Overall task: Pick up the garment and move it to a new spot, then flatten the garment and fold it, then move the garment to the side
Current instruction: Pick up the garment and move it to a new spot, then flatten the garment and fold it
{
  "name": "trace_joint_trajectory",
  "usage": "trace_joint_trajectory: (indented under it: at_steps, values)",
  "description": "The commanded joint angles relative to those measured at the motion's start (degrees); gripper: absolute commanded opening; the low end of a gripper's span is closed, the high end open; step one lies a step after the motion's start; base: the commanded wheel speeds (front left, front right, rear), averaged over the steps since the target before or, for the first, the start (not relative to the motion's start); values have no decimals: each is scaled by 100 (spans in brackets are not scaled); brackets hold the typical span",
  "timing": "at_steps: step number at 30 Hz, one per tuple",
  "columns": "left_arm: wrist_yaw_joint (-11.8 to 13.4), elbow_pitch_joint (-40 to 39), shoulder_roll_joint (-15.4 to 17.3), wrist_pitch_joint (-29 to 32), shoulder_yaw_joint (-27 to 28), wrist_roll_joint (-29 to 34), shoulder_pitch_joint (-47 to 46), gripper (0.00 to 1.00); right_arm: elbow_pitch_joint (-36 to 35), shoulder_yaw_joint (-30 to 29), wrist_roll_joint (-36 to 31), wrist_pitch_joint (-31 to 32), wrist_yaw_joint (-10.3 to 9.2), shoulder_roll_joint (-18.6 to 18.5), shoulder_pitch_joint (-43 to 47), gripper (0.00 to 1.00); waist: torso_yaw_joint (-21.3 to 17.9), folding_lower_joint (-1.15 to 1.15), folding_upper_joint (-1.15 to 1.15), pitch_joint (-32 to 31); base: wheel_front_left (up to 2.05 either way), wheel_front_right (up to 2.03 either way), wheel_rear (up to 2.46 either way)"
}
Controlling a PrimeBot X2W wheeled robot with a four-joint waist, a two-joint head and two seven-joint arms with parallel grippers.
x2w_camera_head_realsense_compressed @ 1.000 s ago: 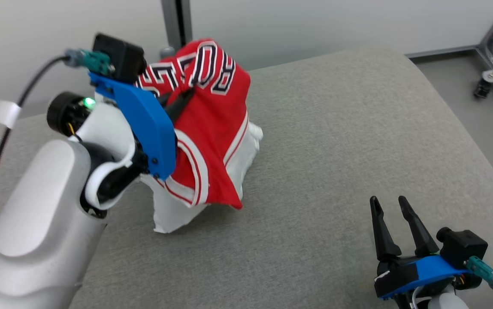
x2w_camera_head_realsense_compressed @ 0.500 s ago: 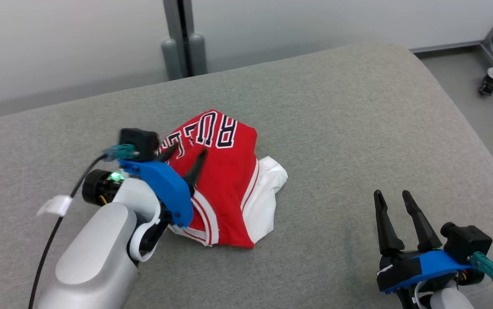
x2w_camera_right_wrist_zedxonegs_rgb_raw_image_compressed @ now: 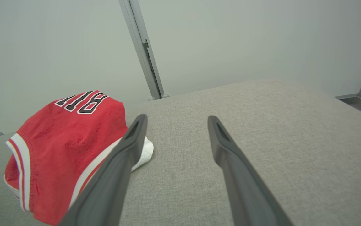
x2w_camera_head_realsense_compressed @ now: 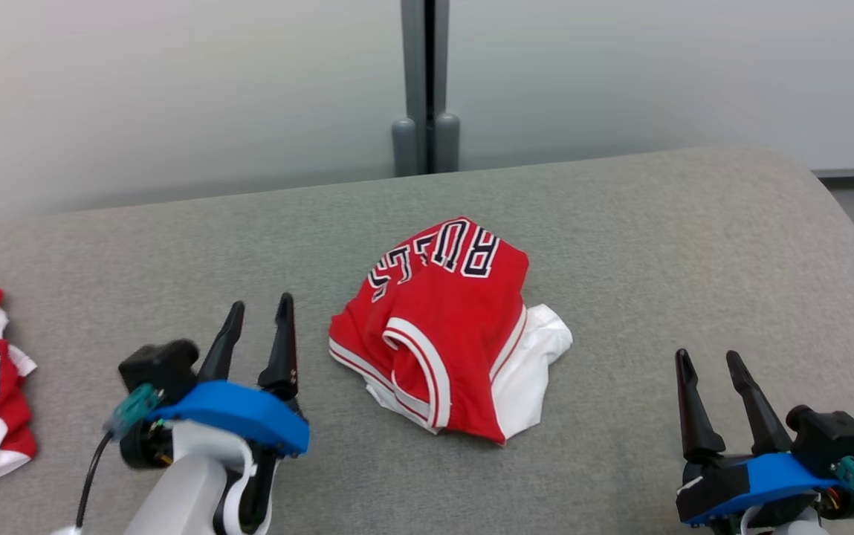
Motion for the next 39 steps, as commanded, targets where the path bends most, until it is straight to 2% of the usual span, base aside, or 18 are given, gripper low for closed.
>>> trace_joint_trajectory:
  at_steps: [1, 7, 15, 22, 29, 39]
  values:
    - [9, -114, 44, -141, 98, -26, 175, 100, -42, -35, -48, 37, 3, -31, 82, 100, 81, 1, -1, -34, 0, 0, 0]
    - [1, -612, 58, -386, 431, 180, 867, 100, -156, -200, -89, 157, 3, -30, 271, 100, 432, 1, -1, -219, 0, 0, 0]
    - [189, -1051, 64, -400, 883, 1203, 1632, 100, -258, -291, -115, 266, 3, -29, 440, 100, 712, 1, -1, -365, 0, 0, 0]
    - [206, -1131, 144, -402, 1031, 1748, 1916, 100, -340, -349, -204, 337, 3, -29, 523, 100, 802, 1, -1, -387, 0, 0, 0]
    - [164, -1129, 128, -402, 1180, 1930, 2012, 100, -367, -378, -287, 377, 3, -29, 602, 100, 791, 1, -1, -411, 0, 0, 0]
    - [111, -872, 77, -334, 1124, 1854, 1899, 100, -398, -297, -234, 404, 3, -29, 583, 100, 728, 1, -1, -390, 0, 0, 0]
